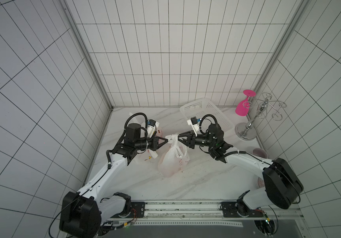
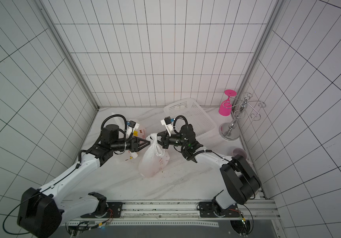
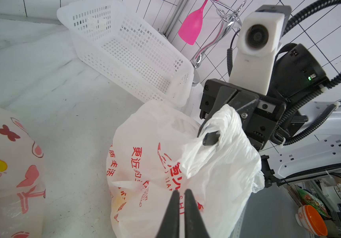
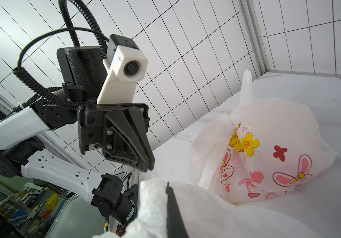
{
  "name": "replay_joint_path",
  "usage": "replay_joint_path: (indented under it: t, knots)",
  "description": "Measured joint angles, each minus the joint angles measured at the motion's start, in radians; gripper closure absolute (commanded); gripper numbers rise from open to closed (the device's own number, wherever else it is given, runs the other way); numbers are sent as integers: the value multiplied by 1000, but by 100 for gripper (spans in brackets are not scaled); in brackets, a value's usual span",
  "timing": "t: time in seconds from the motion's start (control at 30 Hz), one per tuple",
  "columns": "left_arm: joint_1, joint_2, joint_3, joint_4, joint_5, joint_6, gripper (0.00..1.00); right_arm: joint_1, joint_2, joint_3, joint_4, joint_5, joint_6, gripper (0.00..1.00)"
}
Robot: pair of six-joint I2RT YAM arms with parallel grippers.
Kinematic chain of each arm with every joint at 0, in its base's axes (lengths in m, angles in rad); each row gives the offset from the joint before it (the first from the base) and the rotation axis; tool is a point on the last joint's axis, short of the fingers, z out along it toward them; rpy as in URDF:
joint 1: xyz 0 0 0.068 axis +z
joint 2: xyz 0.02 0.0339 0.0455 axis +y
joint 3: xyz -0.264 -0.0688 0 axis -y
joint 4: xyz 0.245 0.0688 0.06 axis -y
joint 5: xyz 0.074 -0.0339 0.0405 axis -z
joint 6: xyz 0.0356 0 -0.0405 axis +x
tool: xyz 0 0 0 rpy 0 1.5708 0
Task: Place the peach into a plastic bag & tie a knot
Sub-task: Tie the plastic bag at the center of the board.
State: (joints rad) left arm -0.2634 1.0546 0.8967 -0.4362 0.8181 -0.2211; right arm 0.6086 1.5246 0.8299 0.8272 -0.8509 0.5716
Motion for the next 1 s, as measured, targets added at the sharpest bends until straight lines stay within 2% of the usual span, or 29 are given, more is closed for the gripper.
replay_joint_path:
  t: [0.13,0.27,0.4,0.47,0.87,1.0]
  knots:
    - [-39,2,-55,76,13,-43,54,1,0,0,0,2,0,100]
    - [-88,34,-89,164,6,-97,51,8,0,0,0,4,0,100]
    - [-96,89,-89,232,-10,-128,52,10,0,0,0,4,1,100]
    - [-96,106,-89,246,-15,-136,56,12,0,0,0,4,1,100]
    - [-90,153,-89,356,27,-205,100,13,0,0,16,7,11,100]
    - [-60,134,-89,337,45,-187,100,11,0,0,8,8,10,100]
